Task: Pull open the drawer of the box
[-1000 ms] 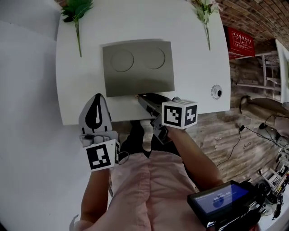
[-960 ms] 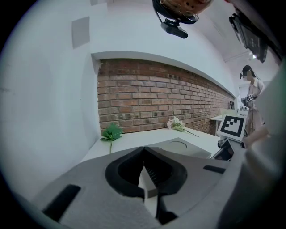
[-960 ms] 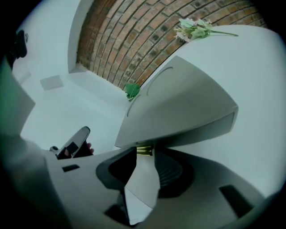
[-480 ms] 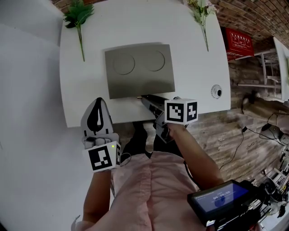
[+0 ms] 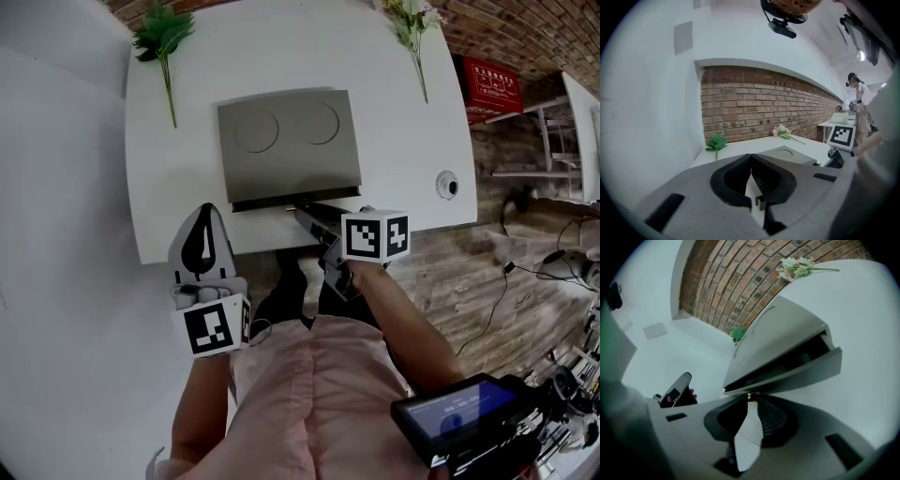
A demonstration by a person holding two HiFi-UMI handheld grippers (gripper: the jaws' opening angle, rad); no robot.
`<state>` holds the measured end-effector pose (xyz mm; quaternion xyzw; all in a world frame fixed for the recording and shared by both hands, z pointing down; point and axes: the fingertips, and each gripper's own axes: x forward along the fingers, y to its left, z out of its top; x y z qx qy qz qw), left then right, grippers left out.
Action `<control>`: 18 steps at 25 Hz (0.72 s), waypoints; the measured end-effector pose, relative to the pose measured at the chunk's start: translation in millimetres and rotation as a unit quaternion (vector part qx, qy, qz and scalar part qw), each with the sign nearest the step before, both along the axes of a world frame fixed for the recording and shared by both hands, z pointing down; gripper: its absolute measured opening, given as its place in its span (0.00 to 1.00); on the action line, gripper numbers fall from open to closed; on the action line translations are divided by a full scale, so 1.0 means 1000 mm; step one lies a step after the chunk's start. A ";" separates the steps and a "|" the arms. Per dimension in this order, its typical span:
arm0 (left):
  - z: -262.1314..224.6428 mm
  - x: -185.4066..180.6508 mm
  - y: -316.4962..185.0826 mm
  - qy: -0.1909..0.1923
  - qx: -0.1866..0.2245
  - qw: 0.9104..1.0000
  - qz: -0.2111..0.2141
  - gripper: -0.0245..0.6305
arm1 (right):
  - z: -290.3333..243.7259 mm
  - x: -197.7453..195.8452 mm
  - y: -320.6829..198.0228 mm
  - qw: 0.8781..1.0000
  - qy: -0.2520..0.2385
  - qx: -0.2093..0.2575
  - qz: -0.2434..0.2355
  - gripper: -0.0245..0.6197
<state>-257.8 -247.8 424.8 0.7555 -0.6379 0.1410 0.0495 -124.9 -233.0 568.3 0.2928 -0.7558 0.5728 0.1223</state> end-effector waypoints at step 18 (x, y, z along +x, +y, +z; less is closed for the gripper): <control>-0.013 0.000 0.015 -0.001 0.016 1.000 0.016 0.05 | 0.000 0.004 0.028 1.000 0.008 0.005 0.002 0.15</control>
